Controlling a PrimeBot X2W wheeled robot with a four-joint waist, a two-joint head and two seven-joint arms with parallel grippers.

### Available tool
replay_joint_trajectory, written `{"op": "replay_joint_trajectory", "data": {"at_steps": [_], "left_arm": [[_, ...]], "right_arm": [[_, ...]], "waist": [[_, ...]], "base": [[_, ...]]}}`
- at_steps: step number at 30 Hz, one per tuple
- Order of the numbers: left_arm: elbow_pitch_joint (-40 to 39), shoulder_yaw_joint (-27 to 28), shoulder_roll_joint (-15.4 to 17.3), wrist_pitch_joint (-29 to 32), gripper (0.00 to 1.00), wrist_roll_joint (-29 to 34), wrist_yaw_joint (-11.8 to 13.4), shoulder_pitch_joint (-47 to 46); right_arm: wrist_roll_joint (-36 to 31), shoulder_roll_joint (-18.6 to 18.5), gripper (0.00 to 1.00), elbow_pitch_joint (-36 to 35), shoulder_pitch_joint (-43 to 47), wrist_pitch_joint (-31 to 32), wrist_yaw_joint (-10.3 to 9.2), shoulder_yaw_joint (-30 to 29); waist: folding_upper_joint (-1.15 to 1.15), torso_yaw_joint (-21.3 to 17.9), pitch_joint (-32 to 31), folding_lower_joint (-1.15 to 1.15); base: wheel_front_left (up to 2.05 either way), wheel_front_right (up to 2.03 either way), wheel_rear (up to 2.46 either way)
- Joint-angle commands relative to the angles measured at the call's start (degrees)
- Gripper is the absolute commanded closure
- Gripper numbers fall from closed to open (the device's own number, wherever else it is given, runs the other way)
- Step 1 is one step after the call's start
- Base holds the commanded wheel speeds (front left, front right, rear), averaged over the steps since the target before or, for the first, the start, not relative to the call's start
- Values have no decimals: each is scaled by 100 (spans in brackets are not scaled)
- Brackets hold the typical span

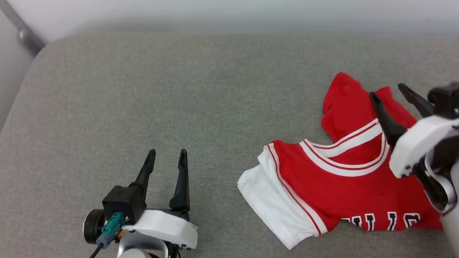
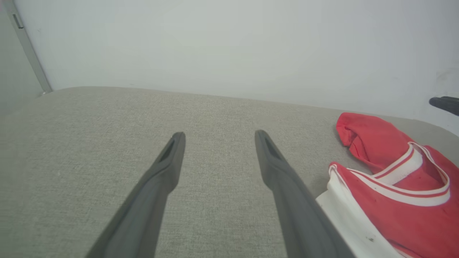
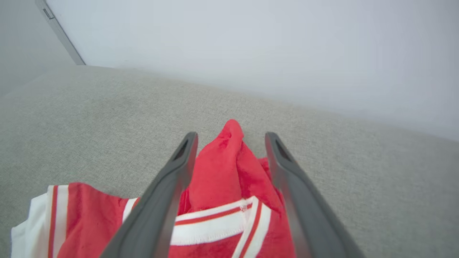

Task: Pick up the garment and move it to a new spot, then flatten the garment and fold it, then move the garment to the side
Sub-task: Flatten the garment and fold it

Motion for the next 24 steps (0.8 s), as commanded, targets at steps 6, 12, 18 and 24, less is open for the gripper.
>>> {"op": "replay_joint_trajectory", "data": {"at_steps": [6,12,18,24], "left_arm": [[-69,23,127,88,0,-15,102,238],[-141,20,256,200,0,-56,185,516],[-229,51,394,297,0,-86,276,709],[-217,-10,510,538,0,-129,169,566]], "right_arm": [[-480,133,0,-726,924,-628,-3,-565],[-777,412,0,-1566,2070,-717,-2,-1139],[-946,795,0,-2301,3065,-529,-3,-1426],[-953,1016,0,-2795,3508,-443,-3,-1351]], "waist": [[0,-275,-593,0],[0,-378,-988,0],[0,-562,-1159,0],[0,-871,-1157,0]], "base": [[0,0,0],[0,0,0],[0,0,0],[0,0,0]]}}
